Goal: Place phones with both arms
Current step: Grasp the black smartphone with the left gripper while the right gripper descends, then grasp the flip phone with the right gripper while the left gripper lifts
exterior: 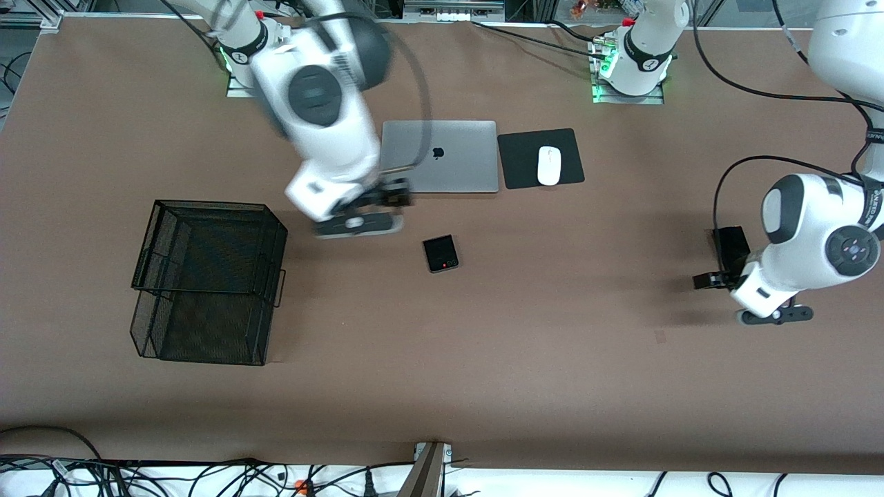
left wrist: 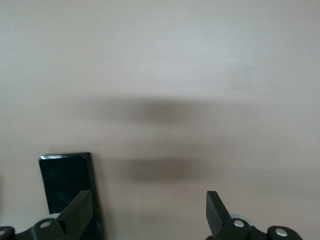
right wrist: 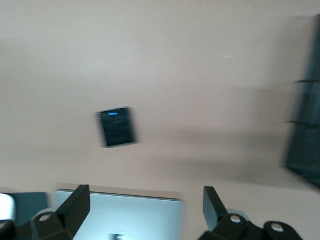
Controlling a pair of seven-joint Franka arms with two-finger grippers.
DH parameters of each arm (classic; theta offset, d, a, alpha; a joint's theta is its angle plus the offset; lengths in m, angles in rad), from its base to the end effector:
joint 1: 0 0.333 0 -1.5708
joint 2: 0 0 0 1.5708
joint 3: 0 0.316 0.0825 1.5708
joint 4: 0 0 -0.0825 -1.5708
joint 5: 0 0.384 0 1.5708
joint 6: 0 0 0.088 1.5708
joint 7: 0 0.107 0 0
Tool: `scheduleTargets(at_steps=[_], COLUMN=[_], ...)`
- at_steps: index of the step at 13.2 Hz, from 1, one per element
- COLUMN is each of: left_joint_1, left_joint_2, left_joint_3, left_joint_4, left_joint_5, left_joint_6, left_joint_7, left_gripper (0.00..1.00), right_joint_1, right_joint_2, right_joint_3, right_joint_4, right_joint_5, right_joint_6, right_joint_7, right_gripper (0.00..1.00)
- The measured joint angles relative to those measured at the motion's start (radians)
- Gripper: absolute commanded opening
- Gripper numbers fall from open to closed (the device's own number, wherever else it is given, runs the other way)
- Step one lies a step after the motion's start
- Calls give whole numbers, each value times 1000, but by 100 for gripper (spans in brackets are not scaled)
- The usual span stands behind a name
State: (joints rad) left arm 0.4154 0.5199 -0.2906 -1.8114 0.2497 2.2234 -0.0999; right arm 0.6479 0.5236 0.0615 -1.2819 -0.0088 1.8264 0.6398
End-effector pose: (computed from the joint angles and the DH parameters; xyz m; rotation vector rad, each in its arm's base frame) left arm 0.6339 0.1002 0.2576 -3.0891 -0.1470 0.1219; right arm 0.5470 0.4561 0.4517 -3.1091 -0.0982 -0.0050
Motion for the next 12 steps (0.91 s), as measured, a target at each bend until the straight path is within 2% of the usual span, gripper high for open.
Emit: scheduleTargets(at_steps=[2,4,7,12], left_joint_1=[99,162,194,237], left_joint_2=[-10,-11,-10,14], left_joint_3=[-1,-2,-3,-3], left_joint_4=[-129,-206,-235,-238], left_joint_5=[1,1,1,1], left_joint_6=[129,201,212,214], left_joint_7=[64,94,109,130], left_gripper=[100,100,100,100], right_joint_1=[88,133,142,117], right_joint_2=[89,155,232,282], right_joint_3=[-2,-6,-12,-36], right_joint_4=[74,100,96,-40], right_joint_5=[0,-7,-48,-50], right_joint_6=[53,99,121,331], right_joint_7=[67,72,-8,-213], right_gripper=[100,100,100,100])
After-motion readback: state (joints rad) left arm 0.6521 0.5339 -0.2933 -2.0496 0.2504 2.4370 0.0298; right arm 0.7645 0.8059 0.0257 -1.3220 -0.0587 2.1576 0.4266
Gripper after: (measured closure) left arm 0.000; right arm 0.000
